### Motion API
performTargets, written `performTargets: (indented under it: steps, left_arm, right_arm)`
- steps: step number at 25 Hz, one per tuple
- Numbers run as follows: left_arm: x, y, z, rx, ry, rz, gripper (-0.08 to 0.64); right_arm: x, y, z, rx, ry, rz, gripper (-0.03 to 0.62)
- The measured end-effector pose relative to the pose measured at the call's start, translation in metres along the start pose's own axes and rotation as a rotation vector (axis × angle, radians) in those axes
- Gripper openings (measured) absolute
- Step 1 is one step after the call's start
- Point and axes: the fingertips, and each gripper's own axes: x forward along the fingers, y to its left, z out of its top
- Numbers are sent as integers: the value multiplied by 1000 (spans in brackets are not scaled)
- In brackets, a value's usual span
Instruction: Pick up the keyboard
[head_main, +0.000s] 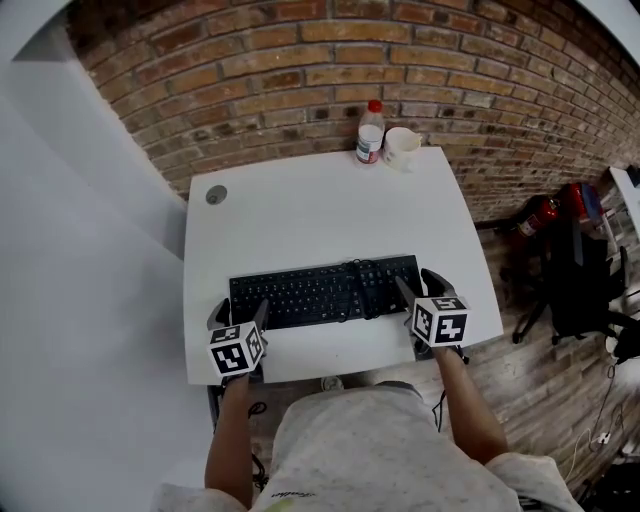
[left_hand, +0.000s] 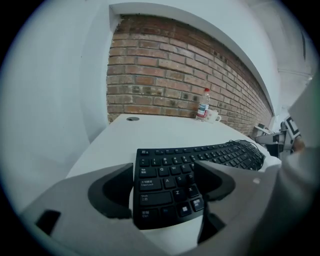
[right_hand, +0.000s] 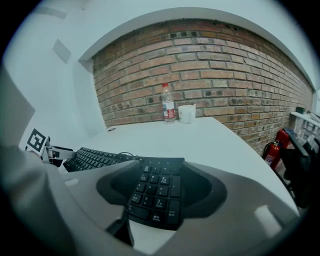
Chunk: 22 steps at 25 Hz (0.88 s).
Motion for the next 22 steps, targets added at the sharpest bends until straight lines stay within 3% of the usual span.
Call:
performTargets:
  steps: [4, 10, 14, 22]
  left_arm:
    - [6, 4, -2, -8, 13, -9, 405]
    - [15, 8, 1, -13, 24, -32, 439]
    - [21, 9, 1, -33, 40, -53, 465]
    - [25, 10, -1, -65, 50, -80, 472]
  right_arm:
    - [11, -2, -7, 15, 31, -2, 306]
    - [25, -9, -13, 42, 48, -32, 324]
    - [32, -9, -14, 60, 58, -18, 363]
    - [42, -9, -17, 94, 68, 4, 374]
